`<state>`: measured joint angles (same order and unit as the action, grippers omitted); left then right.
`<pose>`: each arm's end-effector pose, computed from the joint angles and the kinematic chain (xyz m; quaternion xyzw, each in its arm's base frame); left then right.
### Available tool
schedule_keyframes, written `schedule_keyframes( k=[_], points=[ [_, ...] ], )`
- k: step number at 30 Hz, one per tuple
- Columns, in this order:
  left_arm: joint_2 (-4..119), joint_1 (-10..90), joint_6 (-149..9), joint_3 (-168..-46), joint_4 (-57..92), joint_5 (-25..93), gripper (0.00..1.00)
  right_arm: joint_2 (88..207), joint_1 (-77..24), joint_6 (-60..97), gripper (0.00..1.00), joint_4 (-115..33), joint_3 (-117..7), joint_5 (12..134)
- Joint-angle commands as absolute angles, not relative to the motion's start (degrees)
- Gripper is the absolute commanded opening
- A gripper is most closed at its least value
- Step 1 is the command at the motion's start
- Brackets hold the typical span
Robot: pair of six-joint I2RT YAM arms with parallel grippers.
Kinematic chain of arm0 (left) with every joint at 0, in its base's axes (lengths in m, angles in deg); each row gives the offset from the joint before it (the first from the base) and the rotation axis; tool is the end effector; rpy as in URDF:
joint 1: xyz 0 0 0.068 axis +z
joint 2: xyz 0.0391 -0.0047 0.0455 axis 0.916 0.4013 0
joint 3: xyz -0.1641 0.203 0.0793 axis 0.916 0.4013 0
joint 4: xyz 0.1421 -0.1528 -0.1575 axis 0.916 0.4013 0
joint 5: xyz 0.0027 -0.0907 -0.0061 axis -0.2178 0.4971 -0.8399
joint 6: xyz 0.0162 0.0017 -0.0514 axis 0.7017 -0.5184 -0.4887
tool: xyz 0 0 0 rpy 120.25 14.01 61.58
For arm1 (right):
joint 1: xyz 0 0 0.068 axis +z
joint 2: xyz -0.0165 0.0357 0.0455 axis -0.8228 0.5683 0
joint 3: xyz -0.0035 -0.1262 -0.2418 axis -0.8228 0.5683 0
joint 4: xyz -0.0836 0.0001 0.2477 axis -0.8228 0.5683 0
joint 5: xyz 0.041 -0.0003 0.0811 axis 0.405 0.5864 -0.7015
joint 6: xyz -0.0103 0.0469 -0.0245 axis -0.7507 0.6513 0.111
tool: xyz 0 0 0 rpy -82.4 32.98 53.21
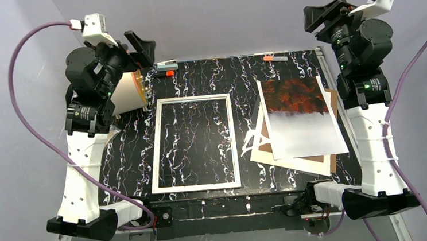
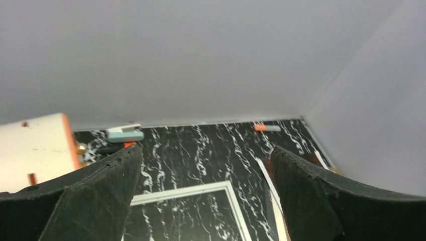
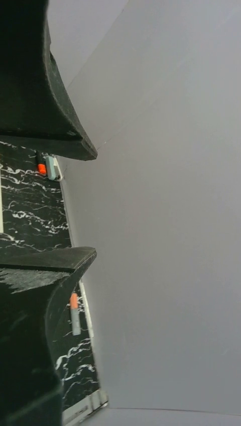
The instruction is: Put the photo into the frame
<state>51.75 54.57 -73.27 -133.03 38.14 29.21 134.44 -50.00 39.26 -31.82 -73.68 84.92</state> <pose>0.2147 -0.0469 0.5507 0.0046 0.6411 -0.1968 0.7418 0.2186 0.0181 0.5518 0.1417 0.5815 0.2076 0.7737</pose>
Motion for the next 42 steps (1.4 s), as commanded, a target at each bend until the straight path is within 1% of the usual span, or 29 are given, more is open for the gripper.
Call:
schedule_keyframes(
  k=[1,7,11,15,18,22,30,31,34,37,39,42],
  points=[
    [49.2,54.7,-76.9,-128.6,34.0,38.2,0.98,133.9,-50.0,43.0,0.73,-29.4,-71.7,88.7],
    [50.3,54.7,-82.4,-121.0,31.9,46.6,0.99,135.9,-50.0,46.7,0.78,-17.1,-70.1,92.1],
    [50.6,54.7,-85.8,-115.2,26.5,49.7,0.98,136.7,-50.0,49.1,0.80,-11.6,-67.1,92.1],
    [56.2,53.8,-89.7,-114.2,26.0,53.7,0.98,137.2,-50.1,49.5,0.81,-6.3,-62.7,87.9],
    [63.0,48.7,-92.4,-115.2,27.4,57.2,0.98,137.2,-50.0,50.1,0.81,-3.1,-57.8,82.6],
    [70.4,38.3,-90.9,-117.6,31.8,53.4,0.98,137.2,-50.1,51.4,0.81,0.5,-50.1,76.9],
    [84.7,28.6,-91.8,-121.1,33.7,50.0,0.98,137.6,-50.1,51.0,0.80,3.2,-38.9,71.0],
    [86.6,27.1,-92.0,-121.8,33.7,49.4,0.97,137.6,-50.1,50.6,0.80,3.1,-37.9,70.3],
    [92.8,22.9,-92.8,-124.2,33.5,48.1,0.87,137.7,-50.1,49.5,0.79,2.3,-35.4,67.5],
    [96.7,20.5,-94.3,-124.5,33.7,45.7,0.79,138.1,-50.0,48.4,0.75,0.8,-33.2,63.3],
    [98.1,19.9,-95.0,-124.2,33.7,45.3,0.77,138.9,-50.0,47.9,0.72,0.7,-31.8,61.6],
    [98.9,19.1,-95.2,-122.9,33.5,45.7,0.74,139.9,-50.0,47.2,0.64,-1.2,-28.9,57.7]
  ],
)
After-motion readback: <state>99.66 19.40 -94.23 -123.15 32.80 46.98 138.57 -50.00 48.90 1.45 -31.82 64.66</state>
